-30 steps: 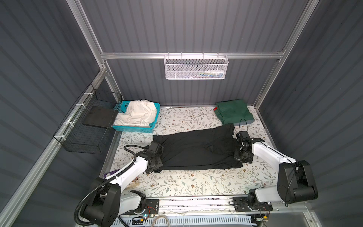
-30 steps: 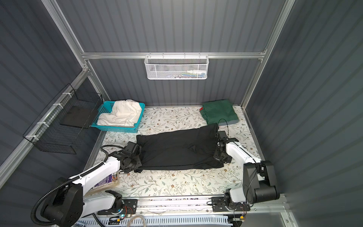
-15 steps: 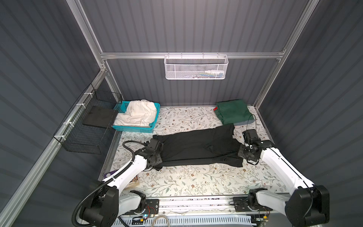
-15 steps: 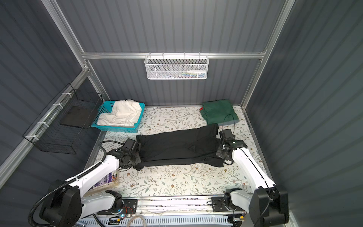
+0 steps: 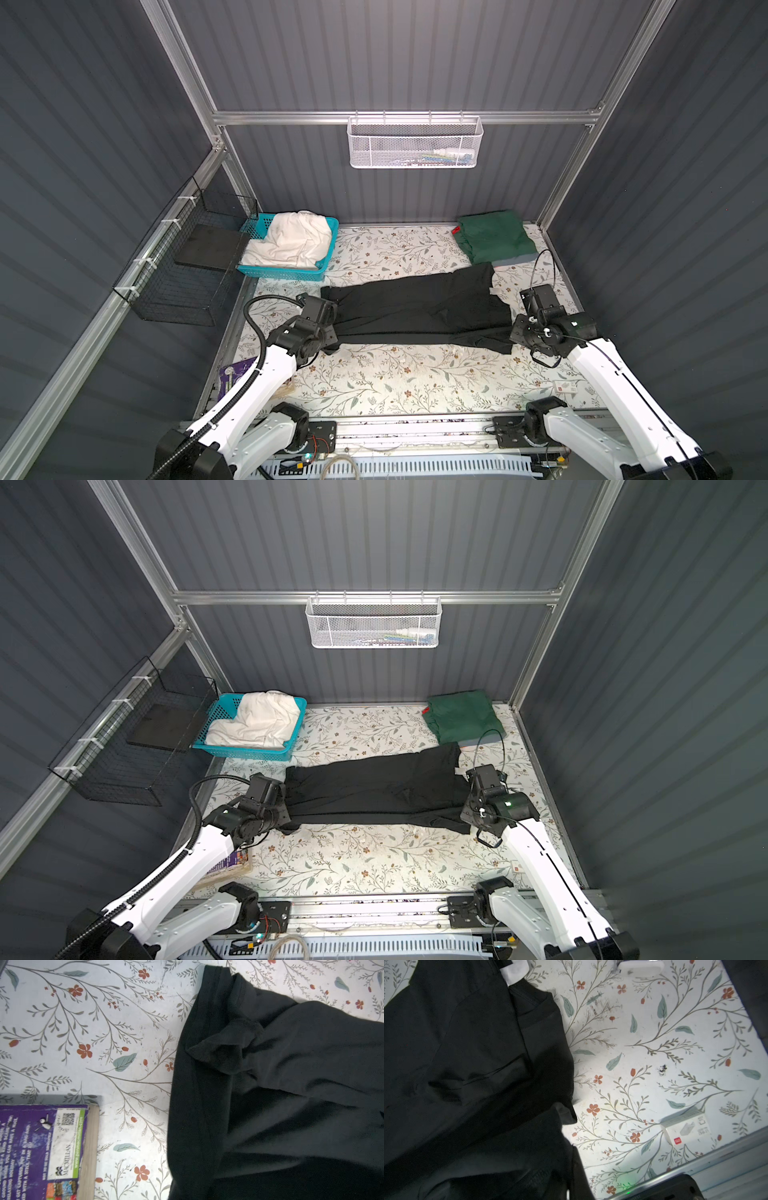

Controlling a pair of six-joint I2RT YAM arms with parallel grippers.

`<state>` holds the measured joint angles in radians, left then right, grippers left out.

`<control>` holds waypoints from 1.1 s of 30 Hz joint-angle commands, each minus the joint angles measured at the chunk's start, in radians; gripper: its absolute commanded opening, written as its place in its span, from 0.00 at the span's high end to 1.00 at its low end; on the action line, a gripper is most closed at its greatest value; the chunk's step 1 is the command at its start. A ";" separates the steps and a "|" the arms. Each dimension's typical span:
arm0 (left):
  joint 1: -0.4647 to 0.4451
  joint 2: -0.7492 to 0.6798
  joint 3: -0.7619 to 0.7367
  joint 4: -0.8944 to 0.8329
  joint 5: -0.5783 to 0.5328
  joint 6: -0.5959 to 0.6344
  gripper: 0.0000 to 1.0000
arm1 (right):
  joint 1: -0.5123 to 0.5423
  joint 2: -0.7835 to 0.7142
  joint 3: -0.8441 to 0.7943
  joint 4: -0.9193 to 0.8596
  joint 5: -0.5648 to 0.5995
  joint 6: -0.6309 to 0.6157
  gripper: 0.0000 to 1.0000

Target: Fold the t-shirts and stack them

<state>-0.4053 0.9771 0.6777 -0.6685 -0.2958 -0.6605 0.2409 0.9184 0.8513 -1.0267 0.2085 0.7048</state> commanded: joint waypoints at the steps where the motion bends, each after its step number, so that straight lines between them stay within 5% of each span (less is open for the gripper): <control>1: 0.000 -0.014 -0.010 -0.042 -0.013 0.029 0.99 | 0.024 -0.024 0.016 -0.053 0.041 0.048 1.00; 9: 0.000 0.003 -0.022 -0.036 -0.006 0.037 0.95 | 0.038 -0.022 0.022 -0.049 0.051 0.045 1.00; 11: 0.000 0.009 -0.021 -0.034 -0.007 0.037 0.83 | 0.038 -0.012 0.030 -0.045 0.052 0.042 1.00; 14: 0.000 0.016 -0.029 -0.028 0.007 0.033 0.82 | 0.038 -0.002 0.045 -0.046 0.068 0.038 1.00; 16: 0.000 0.021 -0.026 -0.032 0.009 0.033 0.83 | 0.037 -0.002 0.055 -0.056 0.094 0.038 1.00; 19: 0.000 0.012 -0.028 -0.032 0.005 0.028 1.00 | 0.029 -0.012 0.069 -0.064 0.120 0.030 1.00; 25: 0.000 -0.019 -0.055 -0.020 0.004 0.005 1.00 | 0.019 0.000 0.087 -0.081 0.131 0.021 1.00; 33: 0.002 -0.031 0.027 -0.061 -0.138 0.072 1.00 | -0.029 -0.018 0.102 -0.091 0.152 0.003 1.00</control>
<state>-0.4053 0.9577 0.6483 -0.6876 -0.3344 -0.6296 0.2317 0.9127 0.9184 -1.0828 0.3042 0.7246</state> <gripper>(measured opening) 0.050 0.049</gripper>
